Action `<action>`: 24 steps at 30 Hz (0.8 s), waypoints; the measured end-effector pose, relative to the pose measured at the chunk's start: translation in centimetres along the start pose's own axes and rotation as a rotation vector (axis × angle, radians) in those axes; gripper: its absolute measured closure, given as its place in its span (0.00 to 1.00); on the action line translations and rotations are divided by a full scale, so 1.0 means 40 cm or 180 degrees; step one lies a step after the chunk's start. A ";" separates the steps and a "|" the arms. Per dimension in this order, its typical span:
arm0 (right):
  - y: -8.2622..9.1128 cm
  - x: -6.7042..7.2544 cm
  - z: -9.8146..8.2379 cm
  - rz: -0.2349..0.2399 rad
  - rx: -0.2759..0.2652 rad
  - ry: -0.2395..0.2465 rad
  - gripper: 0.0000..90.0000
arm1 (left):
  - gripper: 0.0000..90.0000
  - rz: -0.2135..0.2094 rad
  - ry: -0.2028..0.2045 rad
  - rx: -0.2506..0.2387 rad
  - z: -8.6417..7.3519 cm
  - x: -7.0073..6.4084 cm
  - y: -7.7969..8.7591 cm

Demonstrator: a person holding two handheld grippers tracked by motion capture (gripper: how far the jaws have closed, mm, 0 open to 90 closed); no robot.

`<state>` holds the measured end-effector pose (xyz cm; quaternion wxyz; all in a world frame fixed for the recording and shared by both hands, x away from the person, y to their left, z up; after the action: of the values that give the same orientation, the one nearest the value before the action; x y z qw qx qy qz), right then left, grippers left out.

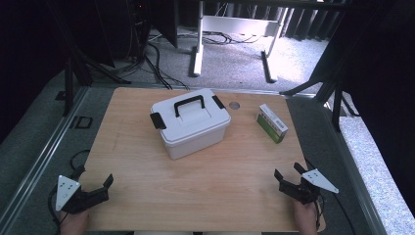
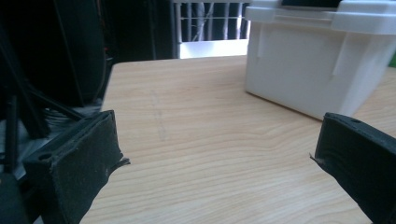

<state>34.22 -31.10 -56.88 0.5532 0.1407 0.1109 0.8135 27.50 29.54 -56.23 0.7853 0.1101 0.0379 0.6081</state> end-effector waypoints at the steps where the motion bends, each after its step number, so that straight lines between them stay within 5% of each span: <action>1: -0.001 0.002 0.000 0.0017 0.0017 0.0007 0.16 | 0.00 0.0012 0.0024 0.0007 0.000 0.002 0.001; 8: -0.004 0.023 0.001 0.0135 0.0076 0.0067 0.17 | 0.00 -0.0081 0.0147 -0.0085 0.004 0.002 0.018; 12: -0.008 0.026 -0.005 0.0127 0.0153 0.0161 0.16 | 0.00 -0.0128 0.0244 0.0017 -0.006 0.002 0.026; 15: -0.008 0.024 0.001 0.0210 0.0130 -0.0003 0.15 | 0.00 -0.0144 0.0227 0.0150 -0.003 0.002 0.033; 18: -0.006 0.027 0.022 0.0236 0.0079 -0.0107 0.14 | 0.00 -0.0402 0.0499 0.0343 0.014 -0.004 0.032; 21: -0.010 0.027 0.055 0.0186 0.0016 -0.0326 0.14 | 0.00 -0.0512 0.0630 0.0204 0.045 -0.001 0.030; 24: -0.014 0.039 0.078 0.0334 0.0033 -0.0215 0.12 | 0.00 -0.0590 0.0634 0.0225 0.064 0.006 0.012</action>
<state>35.26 -29.38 -53.97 0.5125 0.1765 0.0888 0.8356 27.59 29.57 -53.62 0.8260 0.0727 0.1471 0.5392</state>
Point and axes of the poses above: each handheld gripper's, and its own axes: y roughly backward along the jaws, z roughly out of its top, x roughly to its left, the point moved 8 cm from there along -y, roughly forward along the jaws, and after that the axes turned 5 degrees about -y, right-handed, at the moved point
